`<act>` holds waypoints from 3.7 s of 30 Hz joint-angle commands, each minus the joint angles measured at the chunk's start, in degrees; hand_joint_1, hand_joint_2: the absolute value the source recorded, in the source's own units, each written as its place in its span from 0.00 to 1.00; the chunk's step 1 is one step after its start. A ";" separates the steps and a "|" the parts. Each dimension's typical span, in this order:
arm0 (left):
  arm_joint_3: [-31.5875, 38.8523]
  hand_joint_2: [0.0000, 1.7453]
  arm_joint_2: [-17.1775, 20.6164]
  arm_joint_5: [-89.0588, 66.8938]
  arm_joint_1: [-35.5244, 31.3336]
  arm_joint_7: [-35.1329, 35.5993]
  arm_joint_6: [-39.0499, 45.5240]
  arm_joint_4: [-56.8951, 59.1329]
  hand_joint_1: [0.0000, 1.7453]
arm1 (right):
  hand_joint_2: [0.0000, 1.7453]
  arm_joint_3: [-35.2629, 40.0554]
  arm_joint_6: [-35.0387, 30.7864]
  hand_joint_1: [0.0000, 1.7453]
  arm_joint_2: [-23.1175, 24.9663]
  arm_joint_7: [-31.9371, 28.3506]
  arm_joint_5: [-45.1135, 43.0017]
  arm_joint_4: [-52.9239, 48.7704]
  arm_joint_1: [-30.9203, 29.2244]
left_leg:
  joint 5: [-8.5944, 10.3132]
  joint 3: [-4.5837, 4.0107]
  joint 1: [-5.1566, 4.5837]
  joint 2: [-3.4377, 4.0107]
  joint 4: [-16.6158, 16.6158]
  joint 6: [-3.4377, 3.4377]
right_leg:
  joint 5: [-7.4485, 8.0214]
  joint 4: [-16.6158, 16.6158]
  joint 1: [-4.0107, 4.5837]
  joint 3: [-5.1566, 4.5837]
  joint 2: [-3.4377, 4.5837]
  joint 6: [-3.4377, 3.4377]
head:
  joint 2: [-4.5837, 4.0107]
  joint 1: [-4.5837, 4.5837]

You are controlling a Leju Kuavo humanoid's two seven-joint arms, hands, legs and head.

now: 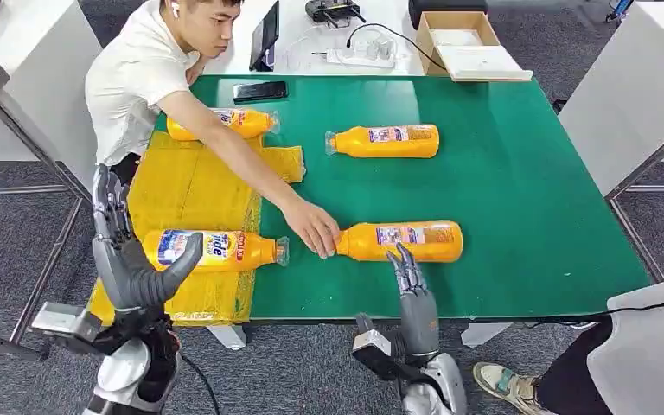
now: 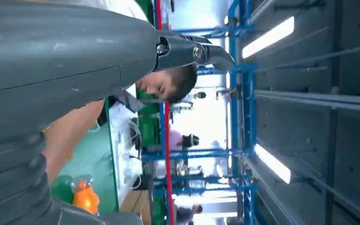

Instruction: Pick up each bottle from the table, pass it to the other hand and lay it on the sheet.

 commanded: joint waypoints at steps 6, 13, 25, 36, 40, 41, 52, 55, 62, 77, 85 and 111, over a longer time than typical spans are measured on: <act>-4.14 1.00 -1.12 -4.50 3.86 -3.13 8.01 -2.88 0.00 | 1.00 -5.09 -1.16 0.00 -7.91 8.59 13.99 16.32 -12.67 | -0.02 0.20 -0.01 0.12 -0.01 -0.07 | 0.02 -0.02 0.02 0.18 0.00 -0.03 | 0.00 0.00; -4.64 1.00 -1.00 -4.69 3.65 -3.11 8.73 -2.58 0.00 | 1.00 -4.70 -1.14 0.00 -7.89 9.92 16.04 17.37 -13.72 | -0.01 0.18 0.03 0.11 -0.01 -0.02 | 0.02 0.00 0.04 0.15 0.01 0.01 | 0.00 0.00; -7.01 1.00 -1.28 -6.38 1.27 -2.48 10.75 0.82 0.00 | 1.00 -1.44 7.58 0.00 -5.73 16.63 21.47 33.23 -25.18 | -0.05 0.34 0.04 0.30 0.00 -0.11 | 0.01 -0.01 0.07 0.30 0.12 -0.12 | 0.00 0.00; -7.95 1.00 -0.96 -5.26 -0.10 -0.50 9.16 2.19 0.00 | 1.00 3.08 20.47 0.00 -4.99 22.68 25.30 38.52 -29.65 | 0.06 0.40 0.05 0.33 -0.06 -0.04 | 0.08 -0.07 0.07 0.32 -0.01 -0.03 | 0.00 0.00; -8.10 1.00 -0.89 -4.48 -0.08 0.30 8.28 2.35 0.00 | 1.00 3.48 22.87 0.00 -5.08 23.62 25.44 39.13 -29.84 | 0.08 0.50 0.05 0.27 -0.04 -0.03 | 0.09 -0.08 0.07 0.44 -0.06 -0.02 | 0.00 0.00; -8.09 1.00 -0.77 -3.77 -0.36 1.00 7.46 2.66 0.00 | 1.00 3.61 27.22 0.00 -5.32 24.75 24.93 39.48 -30.05 | 0.06 0.52 0.01 0.30 -0.03 -0.01 | 0.08 -0.06 0.04 0.44 -0.02 0.00 | 0.00 0.00; -8.46 1.00 -1.03 -1.88 -1.36 1.40 4.72 4.59 0.00 | 1.00 6.91 35.07 1.00 -5.22 20.39 23.81 40.52 -30.63 | 0.09 0.94 0.07 0.29 -0.06 -0.04 | 0.14 -0.17 0.11 0.86 -0.09 -0.07 | 0.00 0.00; -8.67 1.00 -0.90 -1.69 -1.61 1.40 4.45 4.75 0.00 | 1.00 7.95 37.27 1.00 -5.81 20.34 23.51 41.12 -30.26 | 0.05 1.03 0.07 0.29 -0.09 -0.03 | 0.11 -0.18 0.11 0.93 -0.08 -0.06 | -0.02 0.00; -9.04 1.00 -0.62 -0.97 -1.71 1.44 3.40 4.87 0.00 | 1.00 6.05 40.17 1.00 -7.32 14.79 18.97 40.40 -29.02 | 0.03 1.19 0.10 0.18 -0.10 -0.02 | 0.06 -0.21 0.17 1.09 -0.17 -0.03 | 0.00 0.00; -8.74 1.00 -0.55 -0.26 0.45 1.87 4.13 2.49 0.00 | 1.00 -4.44 33.40 1.00 -2.89 0.39 -0.36 33.04 -24.79 | -0.01 1.25 0.15 0.48 -0.10 -0.08 | 0.11 -0.23 0.23 1.08 0.13 -0.08 | 0.00 0.00; -8.28 1.00 -0.51 0.99 1.79 2.66 3.86 1.82 0.00 | 1.00 -5.05 32.13 1.00 -2.42 -1.18 -4.66 25.15 -21.86 | -0.06 0.87 0.09 0.61 -0.04 -0.05 | 0.07 -0.04 0.16 0.70 0.27 -0.05 | -0.02 0.00; -16.42 1.00 -0.18 6.00 3.28 15.97 -11.03 16.49 0.00 | 1.00 12.28 33.94 1.00 3.50 -6.54 -23.29 -7.97 -5.73 | -0.09 0.19 0.07 0.46 -0.06 -0.04 | 0.04 -0.06 0.09 0.07 0.21 -0.02 | 0.00 0.00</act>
